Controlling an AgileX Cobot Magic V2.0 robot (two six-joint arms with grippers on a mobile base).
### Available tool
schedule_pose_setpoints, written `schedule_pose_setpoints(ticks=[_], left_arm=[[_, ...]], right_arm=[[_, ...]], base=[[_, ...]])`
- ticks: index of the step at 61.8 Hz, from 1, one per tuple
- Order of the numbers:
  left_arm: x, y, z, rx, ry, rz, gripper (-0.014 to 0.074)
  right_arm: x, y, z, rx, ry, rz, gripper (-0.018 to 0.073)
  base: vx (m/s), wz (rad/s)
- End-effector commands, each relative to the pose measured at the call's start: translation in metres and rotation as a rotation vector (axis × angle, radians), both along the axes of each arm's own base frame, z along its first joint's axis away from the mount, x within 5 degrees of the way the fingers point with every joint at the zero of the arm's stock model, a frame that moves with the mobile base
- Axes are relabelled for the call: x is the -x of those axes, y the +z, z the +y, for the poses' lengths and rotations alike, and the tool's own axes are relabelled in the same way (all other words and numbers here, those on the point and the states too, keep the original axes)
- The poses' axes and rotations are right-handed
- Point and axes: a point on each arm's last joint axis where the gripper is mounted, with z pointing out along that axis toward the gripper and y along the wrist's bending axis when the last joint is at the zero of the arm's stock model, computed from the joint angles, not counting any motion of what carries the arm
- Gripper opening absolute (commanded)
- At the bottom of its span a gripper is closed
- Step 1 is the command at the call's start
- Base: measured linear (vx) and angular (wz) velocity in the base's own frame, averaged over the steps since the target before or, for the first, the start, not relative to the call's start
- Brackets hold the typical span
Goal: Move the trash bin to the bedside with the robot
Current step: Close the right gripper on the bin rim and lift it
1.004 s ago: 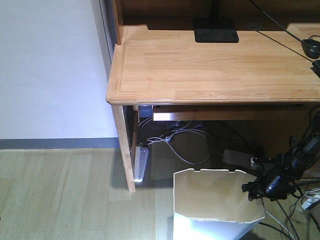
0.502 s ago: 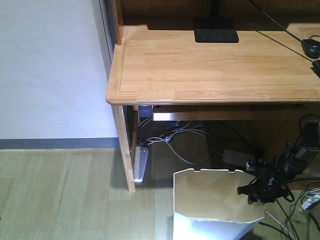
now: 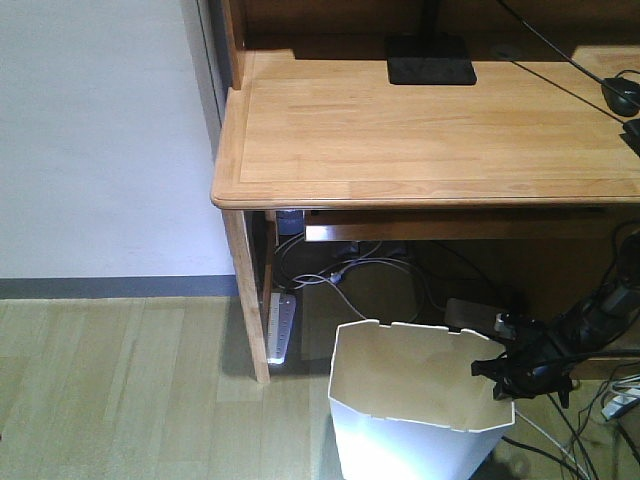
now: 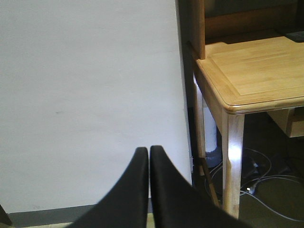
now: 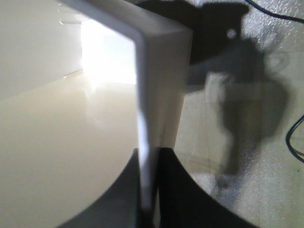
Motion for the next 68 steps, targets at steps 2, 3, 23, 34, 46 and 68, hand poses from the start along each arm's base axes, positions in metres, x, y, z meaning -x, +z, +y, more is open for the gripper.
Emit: schedule_pose_setpoints(ticks=[2, 3, 23, 34, 46, 68], left_arm=[[-0.001, -0.003, -0.001, 0.013, -0.016, -0.054, -0.0006], [-0.001, -0.003, -0.001, 0.013, -0.016, -0.054, -0.0006], [-0.001, -0.003, -0.001, 0.013, -0.016, -0.054, -0.0006], [-0.001, -0.003, -0.001, 0.013, -0.016, -0.054, -0.0006], [-0.001, -0.003, -0.001, 0.013, -0.016, -0.054, -0.0006], [-0.001, -0.003, -0.001, 0.013, -0.016, -0.054, -0.0006]], right_arm=[[-0.021, 0.053, -0.007, 0.028, -0.032, -0.132, -0.0009], [-0.02, 0.056, -0.007, 0.024, -0.034, -0.135, -0.0009], [0.005, 0.118, 0.017, -0.116, 0.086, -0.26, -0.0007], [0.018, 0.159, 0.023, -0.125, 0.106, -0.316, -0.0007], [0.031, 0.204, 0.033, -0.175, 0.116, -0.404, -0.0006], [0.041, 0.251, 0.045, -0.254, 0.141, -0.538, -0.0006]], base=[[0.0, 0.0], [0.0, 0.0], [0.0, 0.0], [0.0, 0.0], [0.0, 0.0], [0.0, 0.0]])
